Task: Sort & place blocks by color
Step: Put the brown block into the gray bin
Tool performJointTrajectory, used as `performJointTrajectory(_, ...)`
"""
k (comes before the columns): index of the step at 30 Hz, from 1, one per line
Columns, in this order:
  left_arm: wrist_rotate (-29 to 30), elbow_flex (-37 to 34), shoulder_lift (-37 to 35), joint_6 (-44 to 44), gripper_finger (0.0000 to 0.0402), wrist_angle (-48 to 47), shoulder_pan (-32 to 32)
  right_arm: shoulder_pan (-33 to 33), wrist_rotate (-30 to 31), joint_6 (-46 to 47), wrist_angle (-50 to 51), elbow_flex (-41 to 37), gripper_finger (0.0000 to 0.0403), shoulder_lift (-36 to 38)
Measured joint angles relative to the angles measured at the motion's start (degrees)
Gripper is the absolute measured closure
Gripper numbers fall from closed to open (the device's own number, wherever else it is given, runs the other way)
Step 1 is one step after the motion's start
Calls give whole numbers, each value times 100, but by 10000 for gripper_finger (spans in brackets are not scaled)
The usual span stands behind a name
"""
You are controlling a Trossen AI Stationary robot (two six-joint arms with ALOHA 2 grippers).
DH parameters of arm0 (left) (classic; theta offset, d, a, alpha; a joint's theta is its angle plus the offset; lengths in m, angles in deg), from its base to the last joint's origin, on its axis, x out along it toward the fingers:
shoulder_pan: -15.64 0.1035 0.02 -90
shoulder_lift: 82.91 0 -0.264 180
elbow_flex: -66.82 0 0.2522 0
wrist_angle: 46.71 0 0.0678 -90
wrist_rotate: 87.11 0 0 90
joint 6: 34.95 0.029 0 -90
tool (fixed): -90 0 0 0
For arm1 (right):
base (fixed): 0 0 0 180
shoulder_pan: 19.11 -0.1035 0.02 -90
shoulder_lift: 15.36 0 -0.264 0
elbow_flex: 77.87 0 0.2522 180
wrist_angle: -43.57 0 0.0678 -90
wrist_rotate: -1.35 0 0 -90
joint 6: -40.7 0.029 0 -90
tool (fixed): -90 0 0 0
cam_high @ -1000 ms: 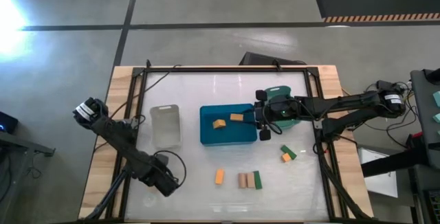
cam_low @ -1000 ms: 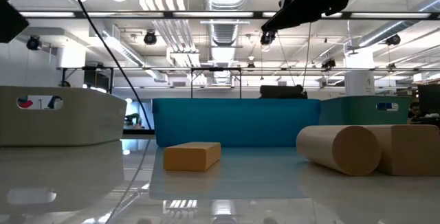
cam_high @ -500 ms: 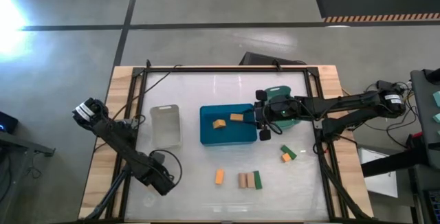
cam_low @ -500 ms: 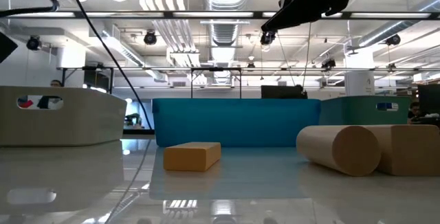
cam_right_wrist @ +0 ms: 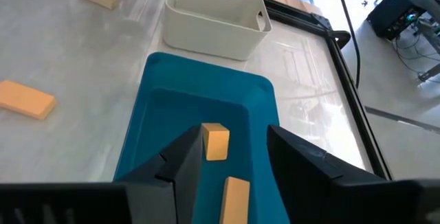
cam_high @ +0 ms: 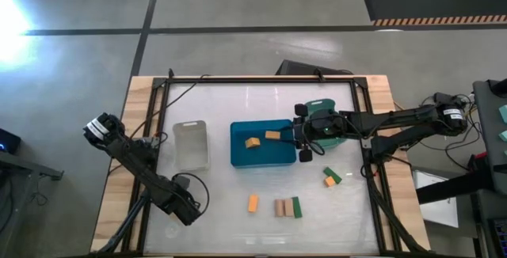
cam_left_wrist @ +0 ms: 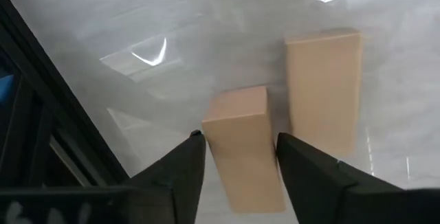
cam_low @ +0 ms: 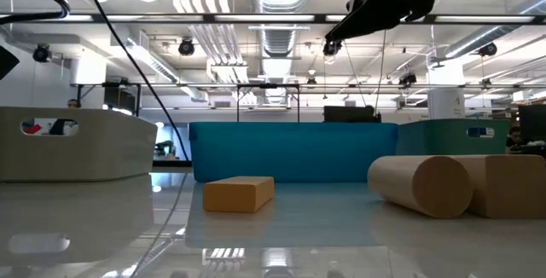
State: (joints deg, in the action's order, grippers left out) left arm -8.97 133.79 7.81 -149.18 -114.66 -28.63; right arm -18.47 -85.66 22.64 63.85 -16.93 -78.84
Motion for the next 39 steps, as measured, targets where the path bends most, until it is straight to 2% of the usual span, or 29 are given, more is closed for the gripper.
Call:
performJointTrajectory(7, -29, 10, -2, -73, 280, -23, 0, 0, 4, 2, 27, -2, 248, 0)
performJointTrajectory(14, 5, 141, -55, -90, 290, -94, 0, 0, 8, 4, 46, -7, 249, -2)
performJointTrajectory(23, -280, 719, -127, -63, 289, -924, 4, 2, 10, 4, 47, -7, 252, -2)
performJointTrajectory(33, -191, 505, -164, -96, 287, 72, -21, 0, 10, 6, 68, -7, 255, -2)
performJointTrajectory(39, -158, 357, -162, -94, 247, 63, -91, 0, 10, 48, 99, -8, 258, -4)
